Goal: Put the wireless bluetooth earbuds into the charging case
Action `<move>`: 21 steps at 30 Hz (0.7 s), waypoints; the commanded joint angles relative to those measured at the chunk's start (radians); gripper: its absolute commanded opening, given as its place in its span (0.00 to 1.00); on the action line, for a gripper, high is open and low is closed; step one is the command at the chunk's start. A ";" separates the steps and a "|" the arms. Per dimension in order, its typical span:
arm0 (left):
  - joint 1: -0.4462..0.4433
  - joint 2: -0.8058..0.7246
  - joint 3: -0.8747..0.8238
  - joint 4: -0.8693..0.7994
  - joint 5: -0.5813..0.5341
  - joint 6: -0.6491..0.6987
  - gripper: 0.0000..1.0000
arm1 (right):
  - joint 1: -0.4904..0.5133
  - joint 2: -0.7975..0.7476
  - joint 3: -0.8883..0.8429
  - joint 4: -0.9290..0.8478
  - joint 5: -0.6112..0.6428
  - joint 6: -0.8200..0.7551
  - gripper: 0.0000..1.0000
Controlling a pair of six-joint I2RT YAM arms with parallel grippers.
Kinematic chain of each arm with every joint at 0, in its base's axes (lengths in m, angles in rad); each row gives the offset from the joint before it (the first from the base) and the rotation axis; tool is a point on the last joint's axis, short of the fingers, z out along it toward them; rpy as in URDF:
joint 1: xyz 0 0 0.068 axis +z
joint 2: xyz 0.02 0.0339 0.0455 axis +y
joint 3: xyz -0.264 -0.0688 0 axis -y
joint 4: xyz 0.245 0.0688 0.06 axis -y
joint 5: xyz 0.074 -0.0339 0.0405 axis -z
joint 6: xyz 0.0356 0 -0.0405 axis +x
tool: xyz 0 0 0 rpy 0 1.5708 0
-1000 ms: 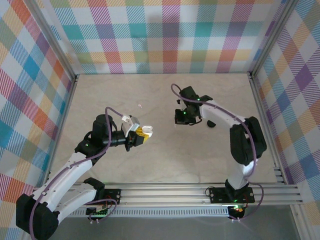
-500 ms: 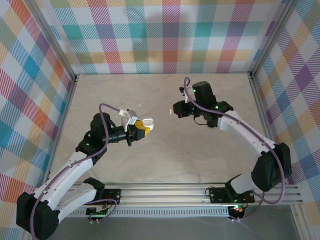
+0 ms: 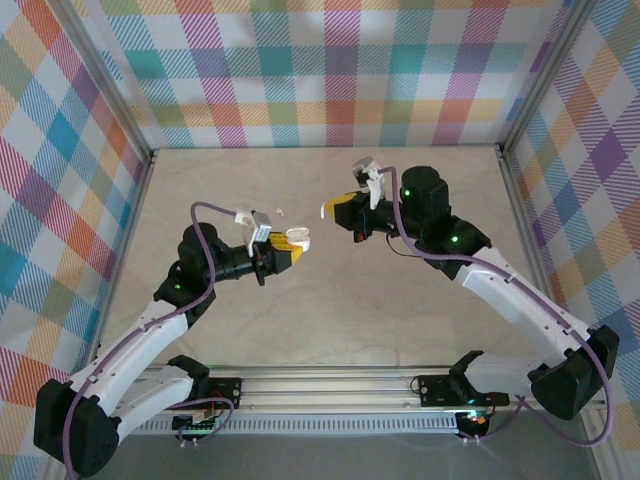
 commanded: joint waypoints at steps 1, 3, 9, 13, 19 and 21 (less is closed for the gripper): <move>-0.009 -0.019 0.011 0.101 0.045 -0.011 0.00 | 0.030 -0.018 -0.004 0.090 -0.057 -0.047 0.00; -0.013 -0.029 -0.004 0.133 0.052 0.005 0.00 | 0.043 -0.023 -0.013 0.119 -0.083 -0.055 0.00; -0.019 -0.046 -0.027 0.195 0.062 0.049 0.00 | 0.071 -0.032 -0.035 0.181 -0.134 -0.064 0.00; -0.031 -0.047 -0.014 0.180 0.078 0.085 0.00 | 0.086 -0.032 -0.039 0.187 -0.134 -0.089 0.00; -0.041 -0.045 0.001 0.175 0.093 0.095 0.00 | 0.098 -0.021 -0.030 0.184 -0.137 -0.117 0.00; -0.042 -0.043 0.006 0.172 0.090 0.093 0.00 | 0.100 -0.017 -0.028 0.181 -0.137 -0.123 0.00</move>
